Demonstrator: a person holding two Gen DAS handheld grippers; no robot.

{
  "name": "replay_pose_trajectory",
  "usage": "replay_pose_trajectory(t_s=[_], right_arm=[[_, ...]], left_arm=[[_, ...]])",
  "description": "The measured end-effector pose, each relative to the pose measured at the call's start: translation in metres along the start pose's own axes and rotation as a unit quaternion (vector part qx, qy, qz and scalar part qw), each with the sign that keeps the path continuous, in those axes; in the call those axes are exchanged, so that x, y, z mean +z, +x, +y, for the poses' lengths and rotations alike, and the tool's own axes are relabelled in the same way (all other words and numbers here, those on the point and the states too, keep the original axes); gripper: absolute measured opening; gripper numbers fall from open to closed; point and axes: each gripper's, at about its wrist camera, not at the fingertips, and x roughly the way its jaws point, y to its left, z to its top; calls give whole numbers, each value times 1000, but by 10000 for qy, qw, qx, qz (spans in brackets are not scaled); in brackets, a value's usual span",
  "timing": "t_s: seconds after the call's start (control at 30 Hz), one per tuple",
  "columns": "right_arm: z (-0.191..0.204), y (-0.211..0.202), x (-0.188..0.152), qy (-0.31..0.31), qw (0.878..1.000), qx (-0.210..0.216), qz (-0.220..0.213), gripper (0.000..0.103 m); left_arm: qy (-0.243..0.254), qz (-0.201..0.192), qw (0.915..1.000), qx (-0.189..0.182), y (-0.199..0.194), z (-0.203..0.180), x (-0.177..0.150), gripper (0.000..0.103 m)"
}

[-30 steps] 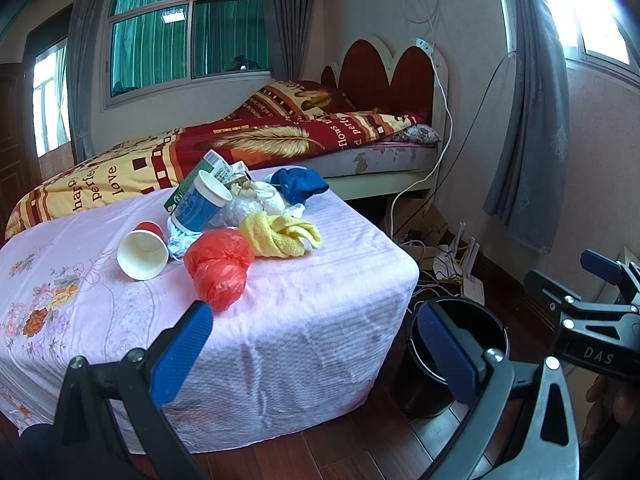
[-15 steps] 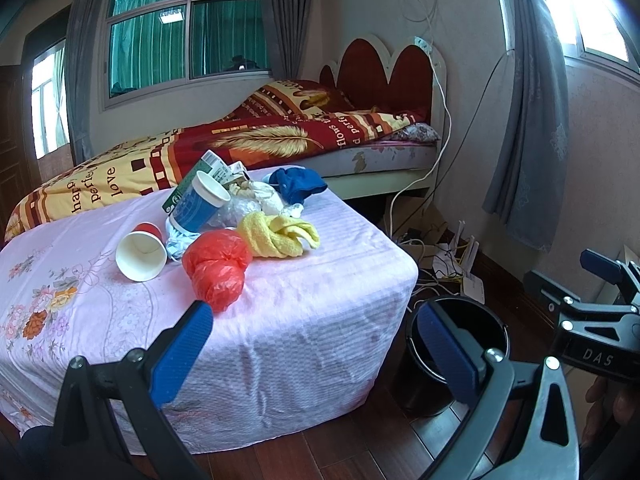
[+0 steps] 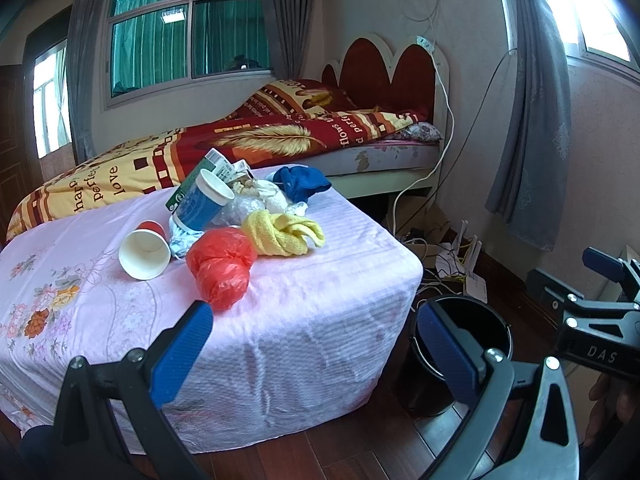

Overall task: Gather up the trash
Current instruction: 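Grasp the red plastic bag with the left tool while the right tool grasps the yellow cloth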

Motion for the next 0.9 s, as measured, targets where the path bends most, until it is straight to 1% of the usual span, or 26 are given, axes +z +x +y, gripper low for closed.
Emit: replay_pose_trajectory(t_s=[0.13, 0.33, 0.43, 0.53, 0.63, 0.77, 0.8, 0.9], right_arm=[[6, 5, -2, -54, 9999, 96, 65, 103], [17, 16, -1, -157, 9993, 307, 158, 103], [22, 25, 0, -155, 9983, 510, 216, 103], [29, 36, 1, -122, 9969, 724, 299, 103], [43, 46, 5, -191, 9953, 883, 348, 103], [71, 55, 16, -370, 9915, 1217, 273, 103], [81, 57, 19, -444, 9902, 1303, 240, 103], [106, 65, 27, -607, 9879, 1419, 165, 103]], left_arm=[[-69, 15, 9999, 86, 3, 9, 1, 103], [-282, 134, 9992, 264, 15, 37, 4, 103], [-350, 258, 9987, 250, 22, 49, 5, 103], [-585, 246, 9977, 243, 26, 72, 4, 103], [-719, 350, 9966, 212, 33, 89, 2, 102], [-728, 375, 9958, 407, 36, 111, -1, 99], [-792, 388, 9950, 469, 36, 120, -2, 98], [-977, 424, 9931, 487, 38, 136, -5, 98]])
